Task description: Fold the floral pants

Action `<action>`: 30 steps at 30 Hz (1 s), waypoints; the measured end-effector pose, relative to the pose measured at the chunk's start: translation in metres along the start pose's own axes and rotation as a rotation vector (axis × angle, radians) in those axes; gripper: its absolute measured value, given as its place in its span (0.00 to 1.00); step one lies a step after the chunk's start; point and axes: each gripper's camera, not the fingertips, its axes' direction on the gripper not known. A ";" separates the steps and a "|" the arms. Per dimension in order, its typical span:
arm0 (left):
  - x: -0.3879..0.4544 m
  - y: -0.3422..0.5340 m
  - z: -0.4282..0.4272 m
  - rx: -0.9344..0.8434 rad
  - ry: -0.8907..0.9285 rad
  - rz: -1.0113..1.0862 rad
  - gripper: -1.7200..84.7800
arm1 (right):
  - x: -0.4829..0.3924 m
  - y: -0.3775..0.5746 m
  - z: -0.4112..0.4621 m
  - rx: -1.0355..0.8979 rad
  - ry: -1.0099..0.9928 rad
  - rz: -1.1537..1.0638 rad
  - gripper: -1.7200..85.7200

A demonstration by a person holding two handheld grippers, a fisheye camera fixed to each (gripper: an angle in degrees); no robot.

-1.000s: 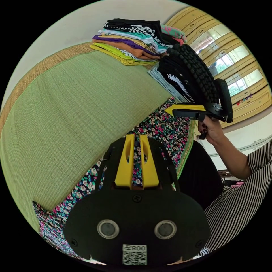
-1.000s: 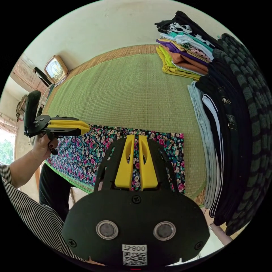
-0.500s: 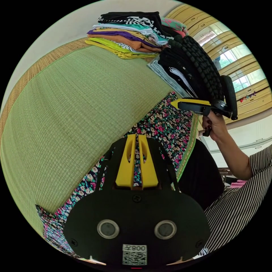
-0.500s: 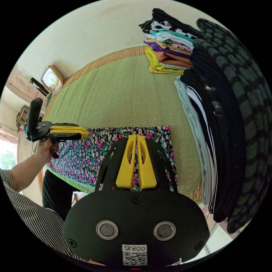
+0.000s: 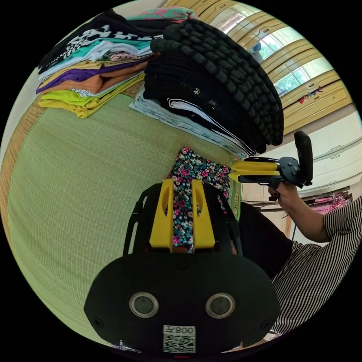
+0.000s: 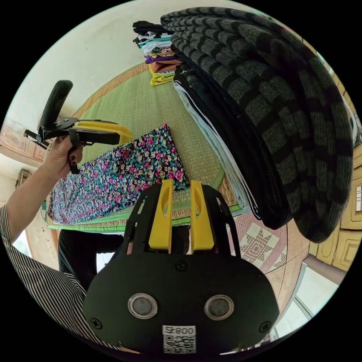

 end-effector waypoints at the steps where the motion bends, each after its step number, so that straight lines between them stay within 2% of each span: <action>1: 0.003 -0.012 0.005 -0.016 -0.006 0.012 0.11 | 0.001 0.000 0.002 -0.005 -0.003 0.001 0.11; 8: 0.022 -0.051 0.041 -0.144 -0.033 0.052 0.09 | 0.004 0.008 0.008 -0.010 0.000 -0.001 0.11; 11: 0.032 -0.050 0.041 -0.122 -0.090 0.048 0.06 | 0.002 0.010 0.008 -0.011 0.014 -0.006 0.10; 16: 0.043 -0.048 0.037 -0.149 -0.066 0.043 0.04 | -0.002 0.017 0.008 0.007 0.060 -0.035 0.07; 23: 0.059 -0.041 0.021 -0.162 -0.080 0.055 0.03 | 0.014 0.023 0.006 0.010 -0.088 0.007 0.05; 30: 0.075 -0.032 -0.016 -0.112 -0.047 0.067 0.03 | 0.040 0.026 -0.020 0.074 -0.096 0.057 0.04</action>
